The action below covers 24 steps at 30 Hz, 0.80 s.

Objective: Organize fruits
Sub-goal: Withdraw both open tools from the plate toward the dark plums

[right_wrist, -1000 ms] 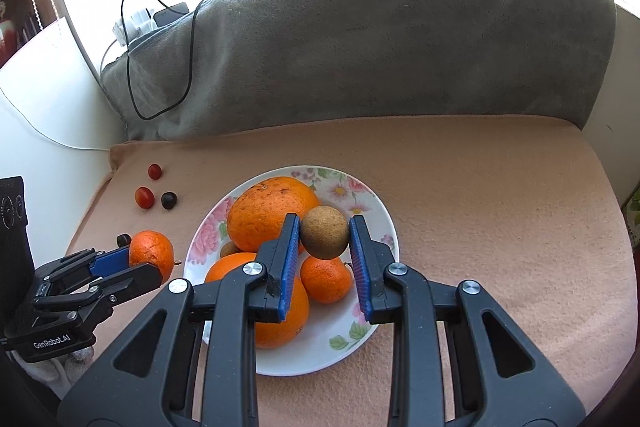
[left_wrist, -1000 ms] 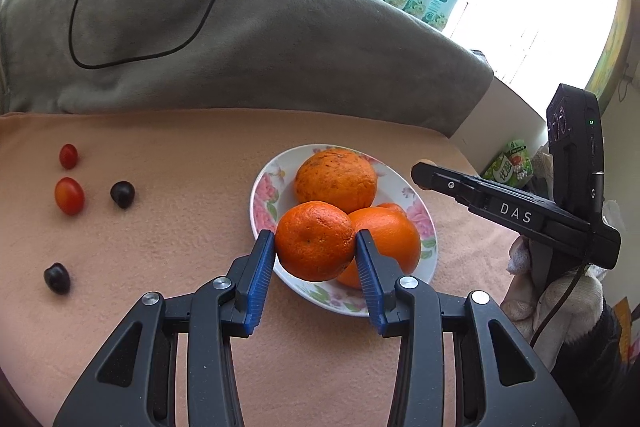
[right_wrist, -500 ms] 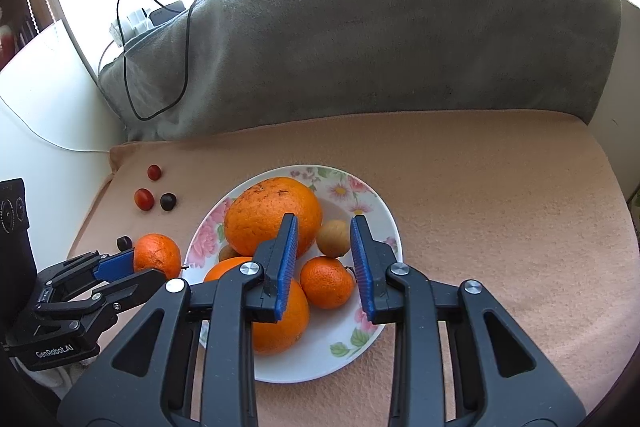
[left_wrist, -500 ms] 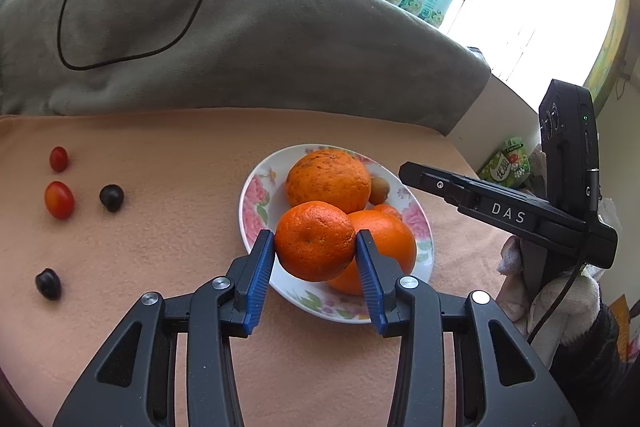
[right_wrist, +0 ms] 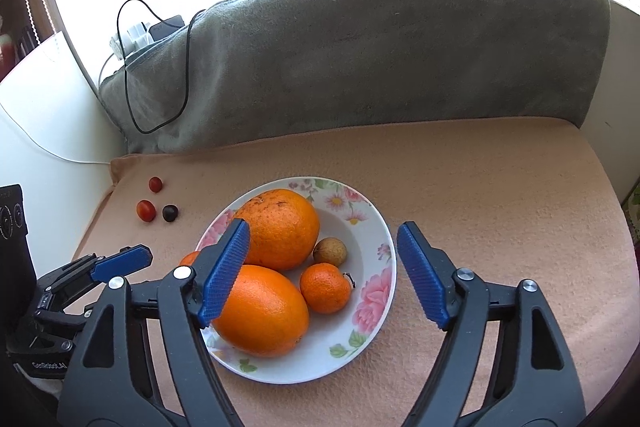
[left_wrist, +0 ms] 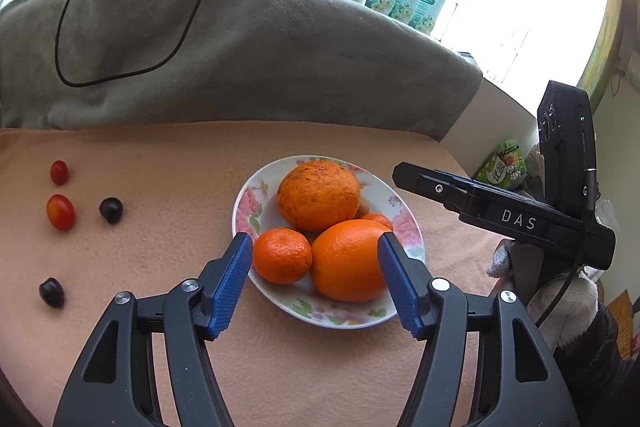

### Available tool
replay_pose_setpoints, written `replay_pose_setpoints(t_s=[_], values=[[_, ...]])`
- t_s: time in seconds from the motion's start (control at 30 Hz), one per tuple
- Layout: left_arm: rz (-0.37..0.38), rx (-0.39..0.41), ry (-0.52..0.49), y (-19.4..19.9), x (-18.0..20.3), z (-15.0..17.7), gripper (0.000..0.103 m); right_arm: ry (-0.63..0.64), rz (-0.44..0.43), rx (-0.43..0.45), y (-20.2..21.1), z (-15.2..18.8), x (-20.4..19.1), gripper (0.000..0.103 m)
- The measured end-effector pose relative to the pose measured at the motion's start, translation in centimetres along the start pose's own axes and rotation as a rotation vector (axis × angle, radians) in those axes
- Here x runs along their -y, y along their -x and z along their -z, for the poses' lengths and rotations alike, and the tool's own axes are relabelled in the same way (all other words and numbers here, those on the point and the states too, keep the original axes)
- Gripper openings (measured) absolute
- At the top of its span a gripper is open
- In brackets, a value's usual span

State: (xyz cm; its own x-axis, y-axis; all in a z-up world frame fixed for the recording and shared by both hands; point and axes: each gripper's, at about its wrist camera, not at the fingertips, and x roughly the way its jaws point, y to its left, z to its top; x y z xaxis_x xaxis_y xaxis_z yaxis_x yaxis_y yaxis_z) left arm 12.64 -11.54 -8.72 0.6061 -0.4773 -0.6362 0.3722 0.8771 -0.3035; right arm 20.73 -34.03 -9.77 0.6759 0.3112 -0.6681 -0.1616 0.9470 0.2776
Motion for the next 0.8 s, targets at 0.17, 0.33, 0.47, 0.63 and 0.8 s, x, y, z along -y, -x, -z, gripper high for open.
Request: replay_pose_setpoints(t_s=[0.17,0.33,0.47,0.63,0.8], values=[[-0.029,0.006,-0.001,0.2,0.0,0.0,0.078,-0.001,-0.004,0.02,0.5,-0.1,-0.1,0.089],[-0.048,0.002,-0.015,0.3,0.2,0.1,0.079,0.013,0.005,0.022,0.7,-0.2,-0.6,0.089],[-0.056,0.008,-0.024,0.6,0.3,0.3,0.079,0.021,0.007,0.024,0.8,-0.2,-0.9,0.089],[-0.059,0.016,-0.025,1.0,0.3,0.3,0.079,0.016,0.004,0.031,1.1,-0.2,-1.1,0.089],[-0.067,0.025,-0.024,1.6,0.0,0.5,0.079,0.021,0.0,0.029,1.3,-0.1,-1.6,0.089]])
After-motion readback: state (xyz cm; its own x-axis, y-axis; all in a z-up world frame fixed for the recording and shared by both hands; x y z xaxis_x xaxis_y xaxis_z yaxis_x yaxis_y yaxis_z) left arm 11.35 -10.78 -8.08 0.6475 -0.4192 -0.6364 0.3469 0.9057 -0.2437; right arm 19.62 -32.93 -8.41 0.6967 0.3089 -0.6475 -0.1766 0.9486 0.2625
